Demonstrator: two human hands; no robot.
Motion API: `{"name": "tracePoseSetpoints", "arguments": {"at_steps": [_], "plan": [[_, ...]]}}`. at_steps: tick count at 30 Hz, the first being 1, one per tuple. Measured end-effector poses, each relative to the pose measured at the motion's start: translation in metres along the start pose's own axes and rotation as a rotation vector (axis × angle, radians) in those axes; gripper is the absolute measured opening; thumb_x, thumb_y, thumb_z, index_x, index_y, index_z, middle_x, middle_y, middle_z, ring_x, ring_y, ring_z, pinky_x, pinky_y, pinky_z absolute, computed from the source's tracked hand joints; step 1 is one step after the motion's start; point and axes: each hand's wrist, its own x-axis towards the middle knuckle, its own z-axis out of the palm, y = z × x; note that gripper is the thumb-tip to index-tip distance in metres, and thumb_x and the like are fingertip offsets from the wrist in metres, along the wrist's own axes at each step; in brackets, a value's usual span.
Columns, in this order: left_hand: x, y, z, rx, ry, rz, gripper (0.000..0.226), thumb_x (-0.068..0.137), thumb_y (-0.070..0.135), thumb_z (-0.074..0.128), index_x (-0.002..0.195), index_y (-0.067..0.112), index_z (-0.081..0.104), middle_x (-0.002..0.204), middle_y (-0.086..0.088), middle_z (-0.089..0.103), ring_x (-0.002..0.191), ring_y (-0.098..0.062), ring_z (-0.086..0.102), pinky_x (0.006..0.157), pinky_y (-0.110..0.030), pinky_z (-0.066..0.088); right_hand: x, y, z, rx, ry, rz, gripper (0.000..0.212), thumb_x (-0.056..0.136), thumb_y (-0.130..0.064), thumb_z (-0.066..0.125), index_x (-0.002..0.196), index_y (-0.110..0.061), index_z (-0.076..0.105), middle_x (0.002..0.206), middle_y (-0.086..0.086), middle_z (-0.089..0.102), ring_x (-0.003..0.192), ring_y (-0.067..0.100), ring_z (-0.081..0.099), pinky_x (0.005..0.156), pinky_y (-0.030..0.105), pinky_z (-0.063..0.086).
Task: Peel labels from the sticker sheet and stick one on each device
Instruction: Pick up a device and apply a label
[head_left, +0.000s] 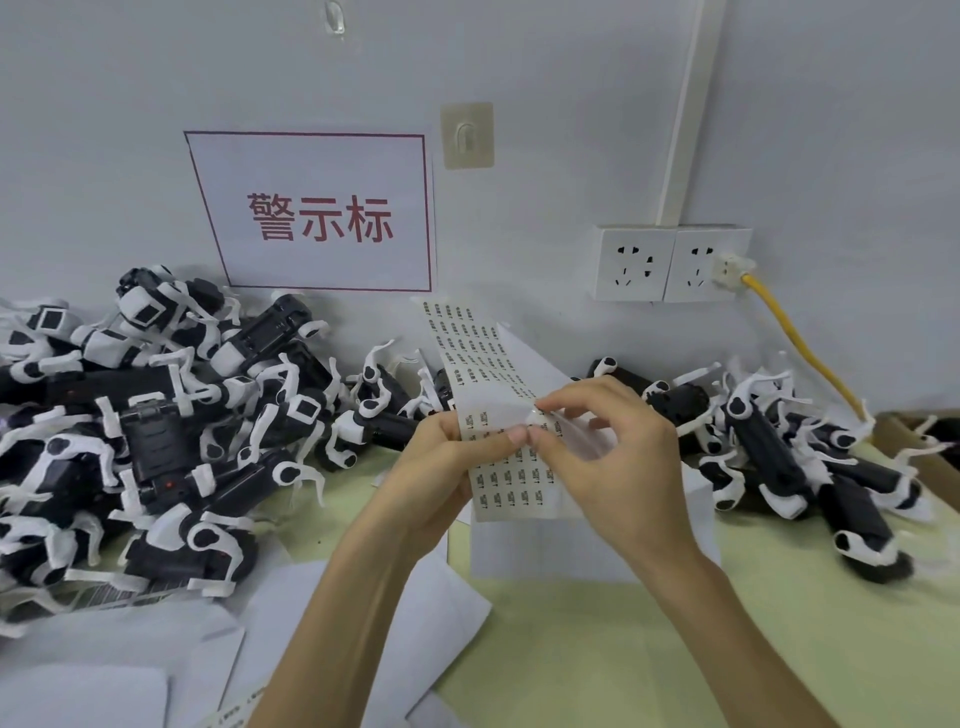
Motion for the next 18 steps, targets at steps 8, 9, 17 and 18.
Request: {"name": "tracePoseSetpoints", "arguments": {"at_steps": [8,9,17,18], "plan": [[0.0007,0.0013,0.0042,0.025,0.02,0.023,0.038,0.075,0.006,0.073,0.112,-0.005,0.073,0.111,-0.024,0.075,0.099,-0.031,0.074,0.085,-0.037,0.062,-0.0011,-0.0021,0.0006,0.119,0.036,0.062,0.021,0.075,-0.005,0.087,0.083,-0.021,0.078,0.086,-0.012,0.072,0.088,0.007,0.068,0.075,0.014,0.046],[0.0011,0.0008,0.0049,0.02,0.029,0.028,0.036,0.075,0.006,0.074,0.109,-0.004,0.074,0.109,-0.023,0.075,0.096,-0.03,0.075,0.082,-0.036,0.062,-0.0005,-0.0024,0.0005,0.131,0.038,0.067,0.021,0.075,-0.004,0.087,0.082,-0.022,0.078,0.085,-0.012,0.072,0.088,0.007,0.068,0.074,0.014,0.047],[0.0023,-0.0026,0.0004,0.065,0.058,0.04,0.022,0.074,0.006,0.074,0.094,0.006,0.08,0.101,-0.018,0.078,0.089,-0.026,0.076,0.073,-0.031,0.061,0.004,-0.0011,-0.0046,0.196,-0.004,0.141,0.016,0.077,-0.005,0.085,0.079,-0.02,0.08,0.083,-0.009,0.073,0.079,0.009,0.07,0.069,0.017,0.051],[0.0024,-0.0031,0.0,0.068,0.057,0.031,0.023,0.074,0.007,0.074,0.096,0.005,0.08,0.102,-0.019,0.078,0.09,-0.028,0.076,0.074,-0.032,0.061,0.0048,-0.0003,-0.0064,0.207,-0.016,0.156,0.016,0.078,-0.005,0.084,0.079,-0.021,0.08,0.082,-0.009,0.072,0.077,0.009,0.069,0.069,0.015,0.05]]}}
